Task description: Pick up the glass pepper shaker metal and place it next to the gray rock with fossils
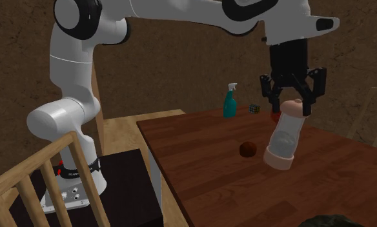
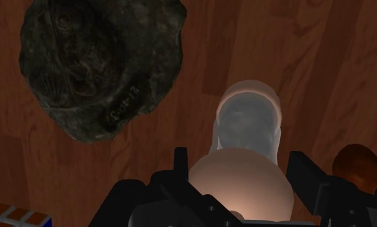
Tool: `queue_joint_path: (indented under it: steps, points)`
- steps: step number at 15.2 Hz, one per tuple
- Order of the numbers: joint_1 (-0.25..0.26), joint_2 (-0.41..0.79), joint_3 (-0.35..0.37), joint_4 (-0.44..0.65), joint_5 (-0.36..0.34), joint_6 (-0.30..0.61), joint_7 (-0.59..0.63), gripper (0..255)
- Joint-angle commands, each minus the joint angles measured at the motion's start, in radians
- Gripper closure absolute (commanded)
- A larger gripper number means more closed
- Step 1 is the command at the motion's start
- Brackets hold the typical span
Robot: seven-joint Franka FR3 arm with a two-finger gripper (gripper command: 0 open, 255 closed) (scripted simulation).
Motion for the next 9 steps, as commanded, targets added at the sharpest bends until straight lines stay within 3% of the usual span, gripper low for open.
queue_joint_path:
  steps: [1, 9]
  points:
    - [0.001, -0.003, 0.0, -0.033, -0.001, 0.031, 0.003, 255]
    - [0.003, 0.0, 0.001, -0.136, -0.004, 0.137, 0.011, 255]
